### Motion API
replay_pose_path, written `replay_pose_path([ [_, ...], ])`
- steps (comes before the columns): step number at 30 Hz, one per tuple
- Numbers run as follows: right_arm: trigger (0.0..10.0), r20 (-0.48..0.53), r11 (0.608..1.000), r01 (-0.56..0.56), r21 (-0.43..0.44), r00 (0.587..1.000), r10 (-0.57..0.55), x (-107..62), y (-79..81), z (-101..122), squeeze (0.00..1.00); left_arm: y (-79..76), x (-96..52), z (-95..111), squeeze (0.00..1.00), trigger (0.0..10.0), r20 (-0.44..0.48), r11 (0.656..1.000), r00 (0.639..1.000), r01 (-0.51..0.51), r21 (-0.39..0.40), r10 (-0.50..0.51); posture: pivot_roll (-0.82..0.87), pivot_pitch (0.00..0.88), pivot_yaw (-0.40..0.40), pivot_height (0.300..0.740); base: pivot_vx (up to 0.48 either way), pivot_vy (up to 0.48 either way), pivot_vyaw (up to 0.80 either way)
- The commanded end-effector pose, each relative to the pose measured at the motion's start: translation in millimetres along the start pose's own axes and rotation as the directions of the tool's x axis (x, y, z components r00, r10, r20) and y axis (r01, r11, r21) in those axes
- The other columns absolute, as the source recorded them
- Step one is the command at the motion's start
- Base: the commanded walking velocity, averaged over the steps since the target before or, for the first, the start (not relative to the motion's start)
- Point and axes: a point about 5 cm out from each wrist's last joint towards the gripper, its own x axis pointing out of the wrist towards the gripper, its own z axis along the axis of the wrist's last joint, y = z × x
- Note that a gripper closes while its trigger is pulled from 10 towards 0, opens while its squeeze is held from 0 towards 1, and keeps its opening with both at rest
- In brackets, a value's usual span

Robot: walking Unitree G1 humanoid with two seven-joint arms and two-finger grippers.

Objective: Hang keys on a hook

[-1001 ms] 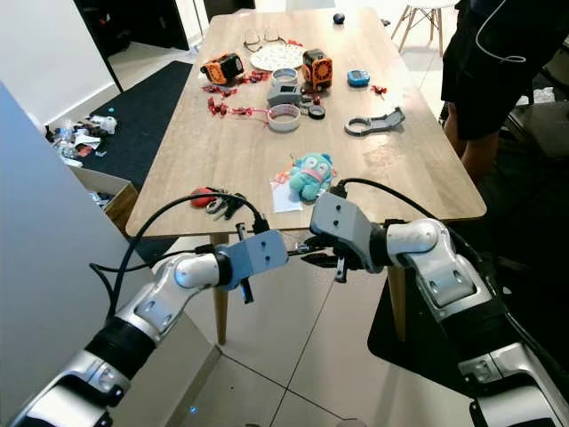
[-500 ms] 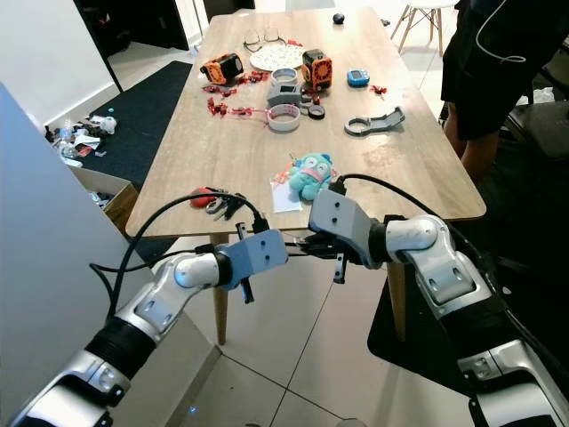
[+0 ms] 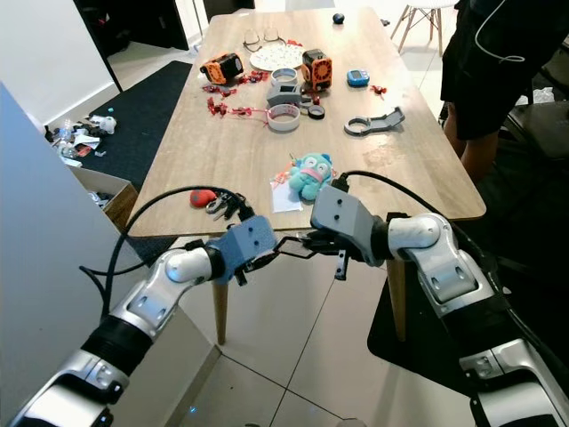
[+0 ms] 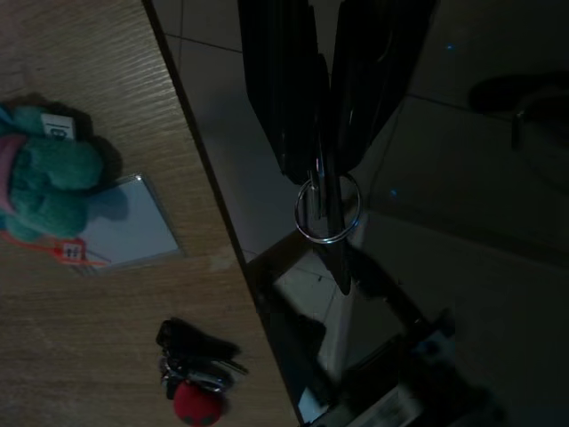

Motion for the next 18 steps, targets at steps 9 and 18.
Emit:
replay_pose_path([
  [9,0.0,0.19,0.978,-0.191,0.081,0.966,0.173,-7.6,19.2,16,0.0,7.0,-50.8,-76,0.0,10.0,-0.225,0.979,0.972,-0.104,-0.176,0.062,-0.08,0.091,0.052,0.74,0.0,0.0,0.0],
  [18,0.0,0.254,0.963,-0.257,0.083,0.94,0.229,-9.4,25.6,23,0.0,-36.0,-95.3,-137,0.0,10.0,-0.415,0.951,0.894,0.04,-0.306,-0.171,-0.07,0.09,0.053,0.74,0.0,0.0,0.0],
])
